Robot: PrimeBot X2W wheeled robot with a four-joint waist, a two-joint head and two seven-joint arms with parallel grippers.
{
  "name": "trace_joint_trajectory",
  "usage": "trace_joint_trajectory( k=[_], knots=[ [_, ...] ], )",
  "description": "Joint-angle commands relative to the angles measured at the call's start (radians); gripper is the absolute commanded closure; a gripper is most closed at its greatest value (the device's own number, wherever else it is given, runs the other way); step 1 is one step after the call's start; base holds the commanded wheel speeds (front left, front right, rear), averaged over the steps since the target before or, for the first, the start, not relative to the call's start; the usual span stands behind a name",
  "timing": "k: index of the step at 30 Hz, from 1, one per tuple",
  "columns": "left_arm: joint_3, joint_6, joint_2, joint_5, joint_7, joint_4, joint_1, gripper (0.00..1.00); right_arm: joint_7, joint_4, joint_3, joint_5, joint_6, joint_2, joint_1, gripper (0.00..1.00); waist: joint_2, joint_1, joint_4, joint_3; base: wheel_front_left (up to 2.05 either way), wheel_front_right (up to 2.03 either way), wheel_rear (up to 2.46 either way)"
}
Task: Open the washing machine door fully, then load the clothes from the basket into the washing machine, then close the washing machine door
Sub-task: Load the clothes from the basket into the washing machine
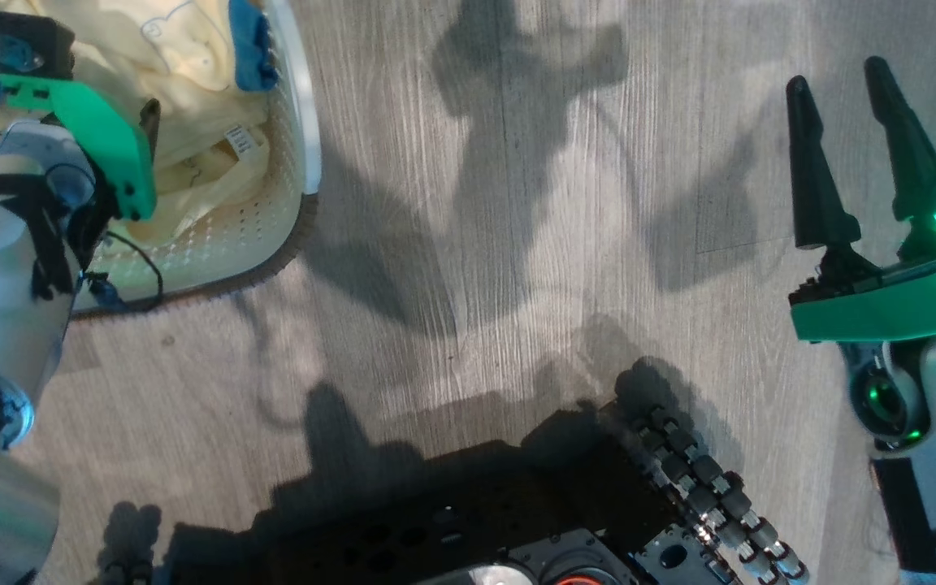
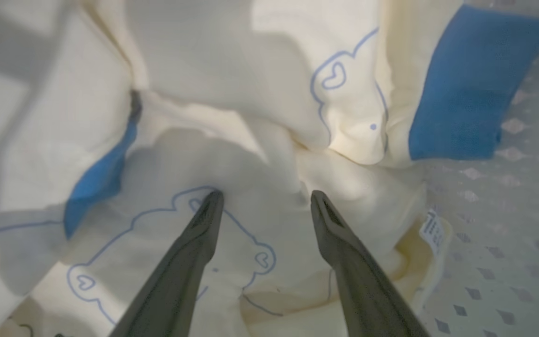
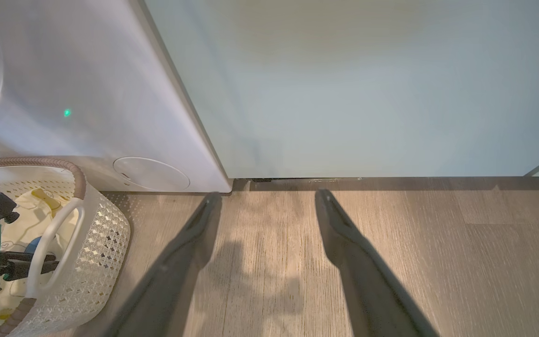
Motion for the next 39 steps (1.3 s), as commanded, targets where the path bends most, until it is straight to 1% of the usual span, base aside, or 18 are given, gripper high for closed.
trace_joint_trajectory(
  k=[1,10,13,16,18,22,28,35,36,37,39],
  knots=[
    [0.007,-0.001,0.025,-0.013,-0.003,-0.003,-0.009,0.0,-0.006,-0.03,0.002,-0.01,0.0,-0.023,0.06,0.0,0.0,0.0001,0.007,0.004,0.0,0.0,0.0],
    [0.005,0.004,0.021,-0.036,-0.012,0.034,-0.038,0.0,-0.006,-0.045,-0.007,-0.017,0.0,-0.047,0.082,0.0,0.0,0.0001,0.024,0.02,0.0,0.0,0.0],
    [0.013,0.025,0.024,-0.039,-0.04,0.043,-0.05,0.0,-0.006,-0.048,-0.007,-0.019,0.0,-0.053,0.086,0.0,0.0,0.0001,0.03,0.024,0.0,0.0,0.0],
    [0.021,0.065,0.033,-0.036,-0.115,0.048,-0.079,0.0,-0.006,-0.048,-0.004,-0.022,0.0,-0.057,0.083,0.0,0.0,0.0001,0.038,0.03,0.0,0.0,0.0],
    [0.023,0.075,0.035,-0.035,-0.137,0.05,-0.087,0.0,-0.006,-0.047,-0.001,-0.023,0.0,-0.059,0.079,0.0,0.0,0.0001,0.042,0.032,0.0,0.0,0.0],
    [0.026,0.089,0.045,-0.038,-0.147,0.054,-0.098,0.0,-0.006,-0.047,0.004,-0.023,0.0,-0.063,0.075,0.0,0.0,0.0001,0.046,0.033,0.0,0.0,0.0],
    [0.036,0.132,0.056,-0.048,-0.166,0.056,-0.104,0.0,-0.006,-0.05,0.006,-0.023,0.0,-0.07,0.08,0.0,0.0,0.0001,0.052,0.035,0.0,0.0,0.0],
    [0.095,0.177,0.052,-0.11,-0.179,0.057,-0.097,0.01,-0.006,-0.049,0.014,-0.024,0.0,-0.074,0.073,0.0,0.0,0.0001,0.057,0.032,0.0,0.0,0.0],
    [0.101,0.185,0.052,-0.116,-0.18,0.057,-0.098,0.27,-0.006,-0.05,0.015,-0.024,0.0,-0.075,0.072,0.0,0.0,0.0001,0.058,0.032,0.0,0.0,0.0],
    [0.107,0.193,0.052,-0.122,-0.18,0.057,-0.099,0.47,-0.006,-0.05,0.016,-0.024,0.0,-0.077,0.071,0.0,0.0,0.0001,0.059,0.032,0.0,0.0,0.0],
    [0.114,0.208,0.053,-0.13,-0.178,0.057,-0.1,0.64,-0.006,-0.051,0.017,-0.023,0.0,-0.08,0.07,0.0,0.0,0.0001,0.061,0.031,0.0,0.0,0.0]
  ],
)
